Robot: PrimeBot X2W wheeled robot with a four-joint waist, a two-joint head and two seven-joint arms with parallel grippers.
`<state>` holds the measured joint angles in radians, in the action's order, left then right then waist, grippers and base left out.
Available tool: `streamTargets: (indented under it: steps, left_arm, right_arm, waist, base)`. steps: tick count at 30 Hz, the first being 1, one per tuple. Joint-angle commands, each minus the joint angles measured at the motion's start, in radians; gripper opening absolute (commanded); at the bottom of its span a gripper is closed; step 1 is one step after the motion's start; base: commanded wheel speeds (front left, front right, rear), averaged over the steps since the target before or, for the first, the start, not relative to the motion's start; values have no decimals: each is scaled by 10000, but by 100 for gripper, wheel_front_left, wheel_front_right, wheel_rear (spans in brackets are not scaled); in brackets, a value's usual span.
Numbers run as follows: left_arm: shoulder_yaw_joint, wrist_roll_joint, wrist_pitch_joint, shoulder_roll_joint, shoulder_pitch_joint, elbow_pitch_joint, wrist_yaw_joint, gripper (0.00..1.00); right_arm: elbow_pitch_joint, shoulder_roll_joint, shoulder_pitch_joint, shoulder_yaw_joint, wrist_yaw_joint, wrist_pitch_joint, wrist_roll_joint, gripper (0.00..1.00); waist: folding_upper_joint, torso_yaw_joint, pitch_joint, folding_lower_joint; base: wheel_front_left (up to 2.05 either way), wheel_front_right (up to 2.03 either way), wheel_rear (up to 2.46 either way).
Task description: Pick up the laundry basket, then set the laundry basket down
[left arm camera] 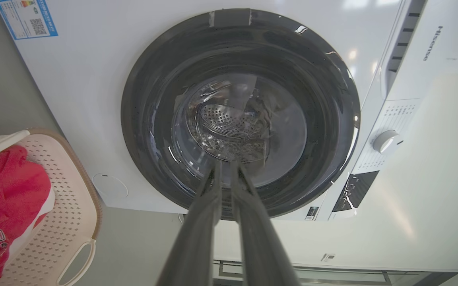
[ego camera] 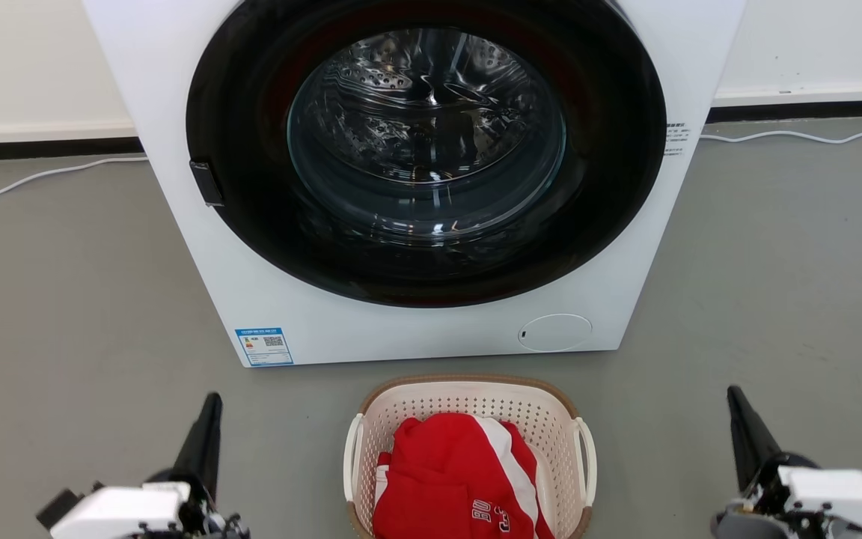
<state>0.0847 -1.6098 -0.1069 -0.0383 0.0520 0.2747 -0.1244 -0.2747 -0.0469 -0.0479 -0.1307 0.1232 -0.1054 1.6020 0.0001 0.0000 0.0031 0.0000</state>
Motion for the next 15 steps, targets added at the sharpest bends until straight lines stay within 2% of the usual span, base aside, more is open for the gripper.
streamTargets:
  steps: [1,6,10,15]
  left_arm:
    - [-2,0,16,21,-29,86,4,100]
    - [-52,-1,107,74,-148,287,10,100]
    - [-124,22,226,67,-117,207,7,100]
    - [-144,56,373,59,-86,99,4,100]
  right_arm:
    - [-51,2,45,21,0,1,-2,100]
    - [-239,35,143,92,-4,41,-21,100]
    - [-137,26,124,172,-1,141,-74,100]
    - [-17,-7,98,297,2,307,-148,100]
  waist:
    - [-1,0,0,0]
    - [-1,-1,13,3]
    - [-1,-6,-4,22]
    - [-1,-17,26,1]
  base:
    - [0,0,0]
    - [0,0,0]
    - [0,0,0]
    - [0,0,0]
